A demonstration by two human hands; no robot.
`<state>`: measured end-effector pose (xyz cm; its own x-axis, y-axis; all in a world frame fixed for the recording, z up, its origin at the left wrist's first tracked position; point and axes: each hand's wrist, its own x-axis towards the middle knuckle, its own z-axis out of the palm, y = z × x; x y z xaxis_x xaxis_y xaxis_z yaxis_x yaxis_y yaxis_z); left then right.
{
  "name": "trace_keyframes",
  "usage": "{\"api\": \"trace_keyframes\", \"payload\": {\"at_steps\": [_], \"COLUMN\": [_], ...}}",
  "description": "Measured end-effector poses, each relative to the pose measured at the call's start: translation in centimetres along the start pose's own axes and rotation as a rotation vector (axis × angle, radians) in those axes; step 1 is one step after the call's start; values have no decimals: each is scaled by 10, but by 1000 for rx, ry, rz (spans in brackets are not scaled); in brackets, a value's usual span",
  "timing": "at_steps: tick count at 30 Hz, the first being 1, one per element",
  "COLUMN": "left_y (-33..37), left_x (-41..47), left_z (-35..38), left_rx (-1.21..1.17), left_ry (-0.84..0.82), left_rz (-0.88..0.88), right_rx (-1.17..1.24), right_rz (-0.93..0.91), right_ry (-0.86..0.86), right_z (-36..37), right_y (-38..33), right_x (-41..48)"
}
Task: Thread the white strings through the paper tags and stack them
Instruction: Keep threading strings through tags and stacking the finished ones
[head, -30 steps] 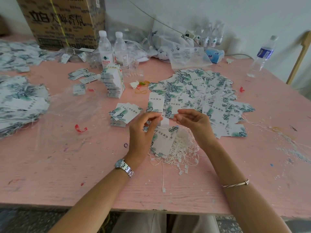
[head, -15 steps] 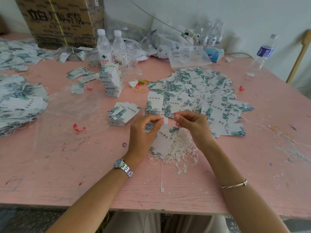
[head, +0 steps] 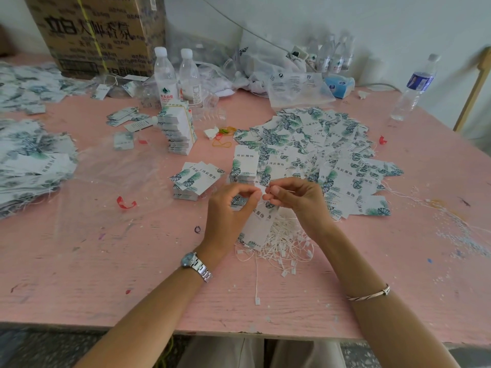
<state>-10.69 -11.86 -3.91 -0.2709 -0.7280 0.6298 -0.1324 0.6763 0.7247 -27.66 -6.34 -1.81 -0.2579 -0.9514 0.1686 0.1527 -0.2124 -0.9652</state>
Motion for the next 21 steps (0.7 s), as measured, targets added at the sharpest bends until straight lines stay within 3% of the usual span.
{"api": "trace_keyframes", "payload": {"at_steps": [21], "left_y": [0], "left_x": [-1], "left_z": [2], "left_rx": [-31], "left_ry": [2], "left_rz": [27], "right_rx": [142], "right_rz": [42], "right_ry": [-80], "right_z": [-4], "right_y": [2], "right_x": [2]}}
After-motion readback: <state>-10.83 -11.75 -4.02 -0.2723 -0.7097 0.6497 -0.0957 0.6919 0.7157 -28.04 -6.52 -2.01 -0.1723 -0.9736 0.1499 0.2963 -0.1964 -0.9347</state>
